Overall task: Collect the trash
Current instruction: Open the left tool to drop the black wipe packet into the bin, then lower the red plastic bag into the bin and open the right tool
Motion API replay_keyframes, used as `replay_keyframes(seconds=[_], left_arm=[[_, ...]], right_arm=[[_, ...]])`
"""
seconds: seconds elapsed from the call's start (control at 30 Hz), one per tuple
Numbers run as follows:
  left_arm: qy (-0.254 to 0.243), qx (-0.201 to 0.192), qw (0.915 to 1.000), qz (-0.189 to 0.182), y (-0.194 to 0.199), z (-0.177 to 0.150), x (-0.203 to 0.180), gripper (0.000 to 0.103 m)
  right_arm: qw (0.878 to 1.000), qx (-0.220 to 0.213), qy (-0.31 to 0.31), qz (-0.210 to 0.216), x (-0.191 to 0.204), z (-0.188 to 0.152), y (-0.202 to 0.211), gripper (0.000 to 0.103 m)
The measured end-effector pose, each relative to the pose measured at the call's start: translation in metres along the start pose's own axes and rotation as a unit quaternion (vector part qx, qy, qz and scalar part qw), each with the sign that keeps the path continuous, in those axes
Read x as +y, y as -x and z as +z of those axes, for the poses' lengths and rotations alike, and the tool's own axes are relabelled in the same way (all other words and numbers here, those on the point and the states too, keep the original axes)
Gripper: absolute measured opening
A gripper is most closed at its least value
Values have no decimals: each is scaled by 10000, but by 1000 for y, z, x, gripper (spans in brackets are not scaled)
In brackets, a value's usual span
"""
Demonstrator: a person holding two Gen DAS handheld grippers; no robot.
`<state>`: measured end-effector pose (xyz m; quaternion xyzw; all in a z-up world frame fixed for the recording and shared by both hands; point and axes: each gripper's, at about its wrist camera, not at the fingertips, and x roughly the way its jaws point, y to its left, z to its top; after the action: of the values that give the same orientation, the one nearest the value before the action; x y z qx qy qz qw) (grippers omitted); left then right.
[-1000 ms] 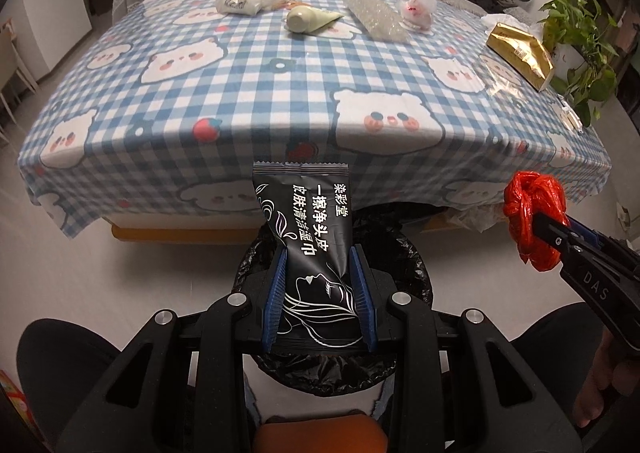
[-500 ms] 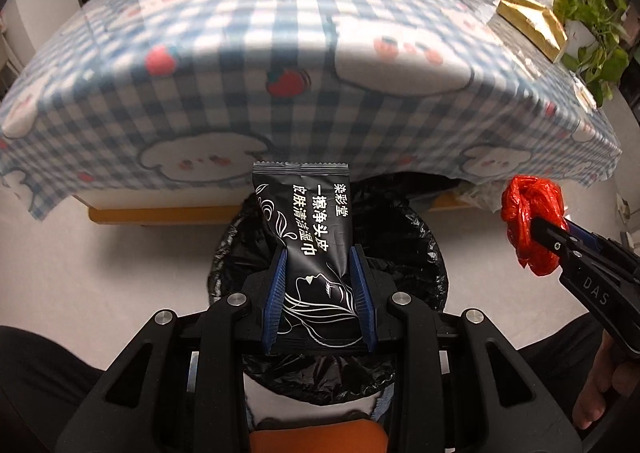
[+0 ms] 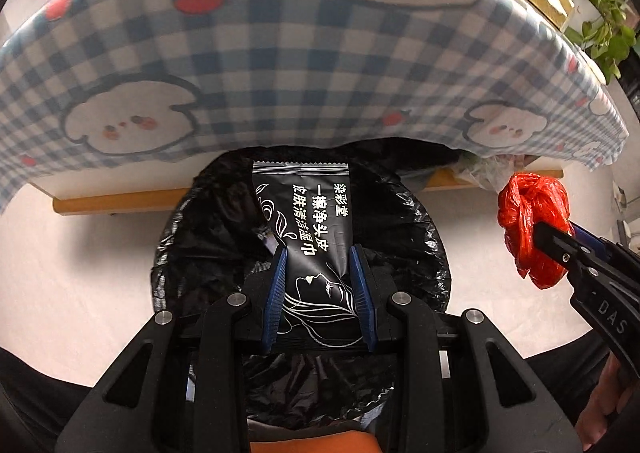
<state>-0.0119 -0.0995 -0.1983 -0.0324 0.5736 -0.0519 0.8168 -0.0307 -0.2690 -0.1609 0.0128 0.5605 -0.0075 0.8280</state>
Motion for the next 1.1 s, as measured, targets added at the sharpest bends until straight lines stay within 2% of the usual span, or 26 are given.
replay_keyframes(seconds=[0.07,0.23,0.3,0.37,0.47,0.6,0.8,1.1], left_arm=[[-20,-17,10000,-16,-2,0,-3,32],[-11,-79,9999,109,-3,0,-2,54],[-14,-101,9998,141,-1,1,0,69],[-3,-158,9998,137,1,1,3,73],[28,-229,9996,164,7,1,10,85],[136,-319,9992,197,17,1,27,92],[378,-415,9980,301,31,-3,60,97],[625,-446,9960,466,45,-15,114,97]], right_arm=[[10000,4,-19,-4,-3,-1,-2,34],[10000,37,-62,-10,-9,-3,-5,34],[10000,45,-77,0,-9,-4,-6,34],[10000,52,-68,14,-8,-3,-7,34],[10000,43,-18,47,-1,-2,-9,34],[9999,-6,79,122,14,1,-8,34],[9992,-84,289,279,48,5,-4,34],[9969,-54,625,466,105,6,-9,34]])
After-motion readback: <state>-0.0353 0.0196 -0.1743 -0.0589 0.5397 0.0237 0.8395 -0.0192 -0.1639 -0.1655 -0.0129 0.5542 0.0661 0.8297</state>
